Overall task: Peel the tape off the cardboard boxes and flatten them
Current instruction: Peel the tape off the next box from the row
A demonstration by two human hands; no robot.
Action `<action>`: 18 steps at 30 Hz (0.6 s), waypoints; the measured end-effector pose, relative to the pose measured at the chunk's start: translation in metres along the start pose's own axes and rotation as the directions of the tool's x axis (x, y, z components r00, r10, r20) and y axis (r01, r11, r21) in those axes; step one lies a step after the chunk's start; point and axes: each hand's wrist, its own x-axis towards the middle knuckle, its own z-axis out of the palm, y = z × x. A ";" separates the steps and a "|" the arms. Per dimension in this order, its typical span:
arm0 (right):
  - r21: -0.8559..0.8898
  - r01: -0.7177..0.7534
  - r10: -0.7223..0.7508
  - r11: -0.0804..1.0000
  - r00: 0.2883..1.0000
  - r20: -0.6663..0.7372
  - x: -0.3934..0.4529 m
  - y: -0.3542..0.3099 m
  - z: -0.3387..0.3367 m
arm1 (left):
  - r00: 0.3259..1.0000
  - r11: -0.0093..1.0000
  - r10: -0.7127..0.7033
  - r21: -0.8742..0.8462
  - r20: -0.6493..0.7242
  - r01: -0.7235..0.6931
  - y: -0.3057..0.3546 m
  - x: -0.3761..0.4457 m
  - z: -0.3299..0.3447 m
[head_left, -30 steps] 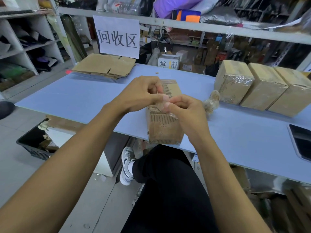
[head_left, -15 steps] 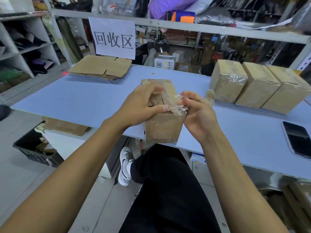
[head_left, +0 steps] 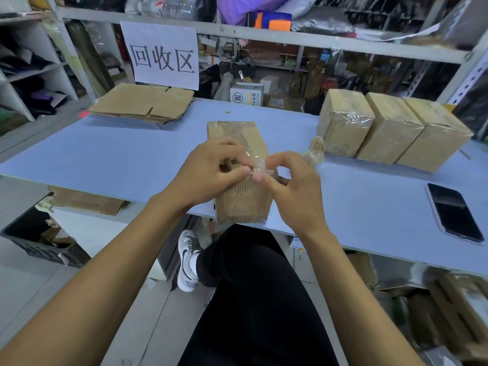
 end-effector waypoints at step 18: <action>0.446 -0.362 0.344 0.819 0.931 0.124 0.026 0.005 -0.020 | 0.979 0.952 0.190 0.231 0.070 -0.201 -0.002 -0.010 0.013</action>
